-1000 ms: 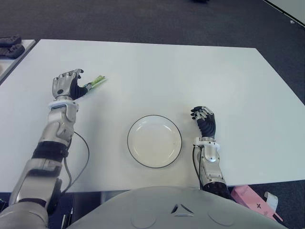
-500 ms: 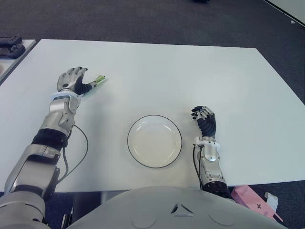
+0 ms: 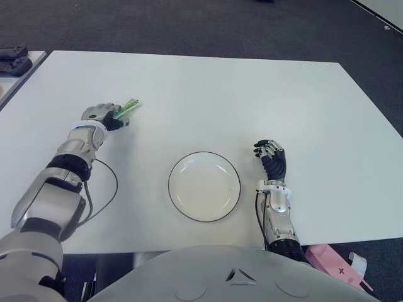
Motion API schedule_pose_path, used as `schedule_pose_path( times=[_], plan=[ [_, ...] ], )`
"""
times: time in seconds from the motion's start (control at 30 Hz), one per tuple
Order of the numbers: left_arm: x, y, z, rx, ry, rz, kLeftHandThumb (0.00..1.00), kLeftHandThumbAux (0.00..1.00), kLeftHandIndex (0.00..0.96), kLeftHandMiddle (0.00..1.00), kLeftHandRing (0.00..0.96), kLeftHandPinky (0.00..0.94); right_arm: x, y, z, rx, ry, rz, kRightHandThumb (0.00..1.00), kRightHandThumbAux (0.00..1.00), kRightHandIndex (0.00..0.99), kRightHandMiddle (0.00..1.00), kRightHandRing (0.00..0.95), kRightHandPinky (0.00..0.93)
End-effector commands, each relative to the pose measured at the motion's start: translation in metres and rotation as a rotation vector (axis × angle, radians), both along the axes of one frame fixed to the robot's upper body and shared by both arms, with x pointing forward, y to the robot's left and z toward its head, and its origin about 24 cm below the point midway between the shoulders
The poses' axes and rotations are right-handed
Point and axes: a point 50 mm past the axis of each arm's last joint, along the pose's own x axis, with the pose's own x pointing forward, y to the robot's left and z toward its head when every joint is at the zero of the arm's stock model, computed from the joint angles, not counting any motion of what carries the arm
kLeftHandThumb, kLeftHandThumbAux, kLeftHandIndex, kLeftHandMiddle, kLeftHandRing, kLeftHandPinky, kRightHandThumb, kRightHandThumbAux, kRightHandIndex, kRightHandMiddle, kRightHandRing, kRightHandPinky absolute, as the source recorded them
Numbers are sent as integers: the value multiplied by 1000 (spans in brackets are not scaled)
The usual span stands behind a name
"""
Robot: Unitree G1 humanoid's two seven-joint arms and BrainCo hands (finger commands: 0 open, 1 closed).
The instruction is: Put the toothpaste on the table into the plate.
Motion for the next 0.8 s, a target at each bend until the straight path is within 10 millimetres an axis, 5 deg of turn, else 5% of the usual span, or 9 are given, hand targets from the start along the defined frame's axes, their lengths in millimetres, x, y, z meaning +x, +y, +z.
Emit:
schedule_pose_path(
  times=[0.03, 0.8],
  plan=[
    [3, -4, -3, 2, 93, -20, 395, 219, 0, 0, 0, 0, -2, -3, -4, -1, 32, -12, 708, 730, 430, 505, 504, 498],
    [-3, -8, -23, 1, 339, 40, 404, 264, 0, 0, 0, 16, -7, -5, -3, -13, 13, -10, 708, 731, 431, 500, 507, 502]
  ],
)
